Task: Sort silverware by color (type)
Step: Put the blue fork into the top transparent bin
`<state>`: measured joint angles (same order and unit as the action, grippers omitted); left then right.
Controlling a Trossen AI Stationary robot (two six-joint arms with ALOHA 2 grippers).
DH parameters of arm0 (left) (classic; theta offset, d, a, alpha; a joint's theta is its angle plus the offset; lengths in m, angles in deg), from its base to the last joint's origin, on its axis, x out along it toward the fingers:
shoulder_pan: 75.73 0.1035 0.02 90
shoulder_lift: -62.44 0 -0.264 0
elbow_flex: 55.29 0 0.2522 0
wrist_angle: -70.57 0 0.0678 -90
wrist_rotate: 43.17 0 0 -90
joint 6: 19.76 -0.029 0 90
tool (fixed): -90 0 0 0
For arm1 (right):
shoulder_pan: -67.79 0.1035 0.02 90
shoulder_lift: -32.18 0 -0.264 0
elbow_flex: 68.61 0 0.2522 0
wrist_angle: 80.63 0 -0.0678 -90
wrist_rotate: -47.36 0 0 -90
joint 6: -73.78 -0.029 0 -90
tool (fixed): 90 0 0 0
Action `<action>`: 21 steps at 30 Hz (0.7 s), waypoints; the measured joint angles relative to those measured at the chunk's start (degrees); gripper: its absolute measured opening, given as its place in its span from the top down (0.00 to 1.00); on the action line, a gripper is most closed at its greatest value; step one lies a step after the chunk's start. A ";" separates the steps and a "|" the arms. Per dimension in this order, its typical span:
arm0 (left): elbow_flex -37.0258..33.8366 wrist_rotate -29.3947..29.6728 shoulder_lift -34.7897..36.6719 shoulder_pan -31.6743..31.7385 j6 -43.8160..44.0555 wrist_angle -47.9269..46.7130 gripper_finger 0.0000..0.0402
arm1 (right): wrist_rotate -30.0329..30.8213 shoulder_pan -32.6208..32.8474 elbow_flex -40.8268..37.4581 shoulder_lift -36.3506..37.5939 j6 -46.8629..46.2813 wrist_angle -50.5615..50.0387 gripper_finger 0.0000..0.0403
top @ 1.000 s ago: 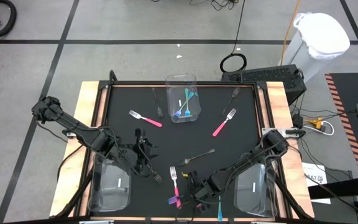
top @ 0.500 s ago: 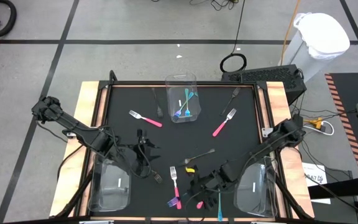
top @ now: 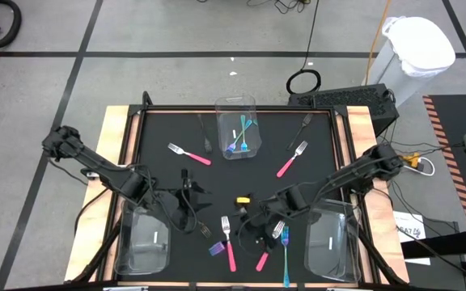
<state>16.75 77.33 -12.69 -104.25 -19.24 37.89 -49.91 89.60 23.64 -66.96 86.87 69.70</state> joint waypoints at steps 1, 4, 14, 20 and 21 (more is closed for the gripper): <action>0.00 -0.04 -0.46 0.00 -1.15 0.63 0.61 | -2.21 -0.56 -1.10 0.00 -0.14 1.34 0.96; 0.00 -0.35 -2.06 0.00 -3.66 1.05 0.61 | -5.82 -1.94 -3.26 0.10 -0.33 3.71 0.96; 0.00 -8.18 -5.13 -0.05 -9.92 3.68 0.61 | -6.40 -3.39 -3.94 0.49 -0.27 4.57 0.96; 0.00 -8.60 -5.14 -0.04 -11.14 5.56 0.61 | -6.27 -3.44 -3.94 0.48 -0.20 4.35 0.96; 0.00 -9.33 -5.14 -0.04 -11.46 5.95 0.61 | -6.27 -3.46 -3.94 0.48 -0.20 4.35 0.96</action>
<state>16.75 68.00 -17.83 -104.29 -30.70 43.83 -56.18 86.14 19.70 -66.49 86.66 74.05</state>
